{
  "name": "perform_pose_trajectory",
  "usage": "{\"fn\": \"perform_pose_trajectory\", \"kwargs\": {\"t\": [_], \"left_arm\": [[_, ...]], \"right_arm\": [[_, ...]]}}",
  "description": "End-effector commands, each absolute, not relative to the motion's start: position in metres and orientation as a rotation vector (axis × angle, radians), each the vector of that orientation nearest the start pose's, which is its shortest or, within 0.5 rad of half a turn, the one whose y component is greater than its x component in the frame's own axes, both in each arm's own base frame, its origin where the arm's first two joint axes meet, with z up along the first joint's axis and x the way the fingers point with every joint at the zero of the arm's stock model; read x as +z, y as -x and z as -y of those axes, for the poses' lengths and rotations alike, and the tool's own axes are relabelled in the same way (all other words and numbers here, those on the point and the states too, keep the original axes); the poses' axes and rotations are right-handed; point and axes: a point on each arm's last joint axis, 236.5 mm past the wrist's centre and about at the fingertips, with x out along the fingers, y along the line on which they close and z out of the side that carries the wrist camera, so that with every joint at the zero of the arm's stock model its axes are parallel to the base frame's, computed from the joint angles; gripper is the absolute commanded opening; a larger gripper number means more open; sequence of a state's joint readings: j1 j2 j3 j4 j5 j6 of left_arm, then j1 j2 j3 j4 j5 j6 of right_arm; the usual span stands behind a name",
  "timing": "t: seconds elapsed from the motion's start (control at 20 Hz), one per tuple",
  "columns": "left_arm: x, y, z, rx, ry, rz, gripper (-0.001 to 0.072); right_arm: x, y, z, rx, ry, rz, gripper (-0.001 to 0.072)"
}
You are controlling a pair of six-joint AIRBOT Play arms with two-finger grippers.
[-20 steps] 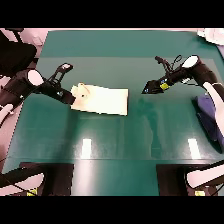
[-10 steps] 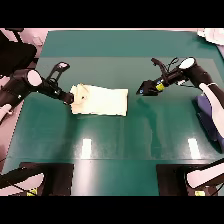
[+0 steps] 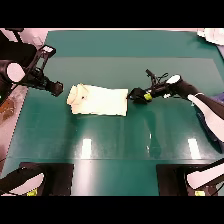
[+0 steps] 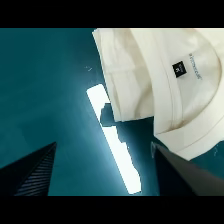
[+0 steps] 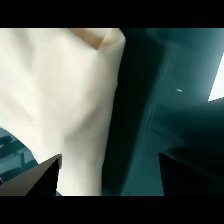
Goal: Fold the shirts.
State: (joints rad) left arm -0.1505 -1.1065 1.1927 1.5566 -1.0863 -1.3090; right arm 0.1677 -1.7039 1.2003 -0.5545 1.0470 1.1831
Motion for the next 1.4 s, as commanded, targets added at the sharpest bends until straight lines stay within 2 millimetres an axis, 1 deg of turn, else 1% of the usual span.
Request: {"fn": "perform_pose_trajectory", "kwargs": {"t": [0.0, 0.15, 0.3, 0.4, 0.45, 0.5, 0.55, 0.6, 0.65, 0.75, 0.8, 0.9, 0.95, 1.0, 1.05, 1.15, 1.2, 1.25, 1.35], "left_arm": [[0.097, -0.377, 0.058, -0.258, -0.289, -1.018, 0.0714], [0.091, -0.366, 0.056, -0.264, -0.289, -1.074, 0.0713], [0.089, -0.363, 0.056, -0.263, -0.284, -1.088, 0.0713], [0.089, -0.363, 0.056, -0.254, -0.265, -1.09, 0.0713], [0.089, -0.363, 0.058, -0.257, -0.26, -1.09, 0.0713], [0.09, -0.362, 0.059, -0.261, -0.251, -1.09, 0.0713], [0.09, -0.362, 0.062, -0.27, -0.24, -1.09, 0.0713], [0.09, -0.362, 0.064, -0.271, -0.225, -1.09, 0.0713], [0.09, -0.362, 0.066, -0.269, -0.205, -1.09, 0.0713], [0.09, -0.361, 0.07, -0.275, -0.18, -1.093, 0.0713], [0.09, -0.36, 0.072, -0.276, -0.164, -1.093, 0.0713], [0.091, -0.359, 0.079, -0.297, -0.139, -1.094, 0.0713], [0.091, -0.359, 0.081, -0.302, -0.132, -1.094, 0.0713], [0.091, -0.358, 0.085, -0.313, -0.118, -1.094, 0.0713], [0.092, -0.357, 0.088, -0.324, -0.104, -1.095, 0.0713], [0.093, -0.354, 0.097, -0.351, -0.071, -1.101, 0.0713], [0.093, -0.352, 0.1, -0.363, -0.057, -1.105, 0.0712], [0.093, -0.35, 0.105, -0.378, -0.04, -1.114, 0.0712], [0.093, -0.345, 0.112, -0.404, -0.012, -1.126, 0.0712]], "right_arm": [[-0.066, -0.403, -0.267, 0.679, -0.733, -1.328, 0.069], [-0.066, -0.409, -0.292, 0.726, -0.762, -1.327, 0.069], [-0.062, -0.41, -0.326, 0.804, -0.785, -1.346, 0.0688], [-0.057, -0.409, -0.346, 0.851, -0.766, -1.353, 0.0616], [-0.051, -0.41, -0.355, 0.871, -0.761, -1.349, 0.0596], [-0.043, -0.412, -0.362, 0.887, -0.755, -1.335, 0.0544], [-0.033, -0.415, -0.369, 0.909, -0.742, -1.311, 0.0413], [-0.023, -0.418, -0.374, 0.932, -0.73, -1.289, 0.0181], [-0.012, -0.424, -0.376, 0.949, -0.727, -1.263, 0.002], [0.015, -0.437, -0.381, 0.979, -0.723, -1.207, 0.002], [0.03, -0.446, -0.38, 0.99, -0.725, -1.171, 0.002], [0.07, -0.47, -0.372, 1.004, -0.736, -1.081, 0.002], [0.089, -0.484, -0.364, 0.996, -0.75, -1.037, 0.002], [0.107, -0.498, -0.352, 0.983, -0.769, -0.994, 0.002], [0.125, -0.514, -0.336, 0.964, -0.786, -0.946, 0.002], [0.155, -0.542, -0.295, 0.92, -0.814, -0.859, 0.002], [0.168, -0.553, -0.273, 0.903, -0.817, -0.822, 0.0021], [0.18, -0.562, -0.247, 0.881, -0.827, -0.792, 0.002], [0.195, -0.579, -0.189, 0.814, -0.859, -0.74, 0.002]]}}
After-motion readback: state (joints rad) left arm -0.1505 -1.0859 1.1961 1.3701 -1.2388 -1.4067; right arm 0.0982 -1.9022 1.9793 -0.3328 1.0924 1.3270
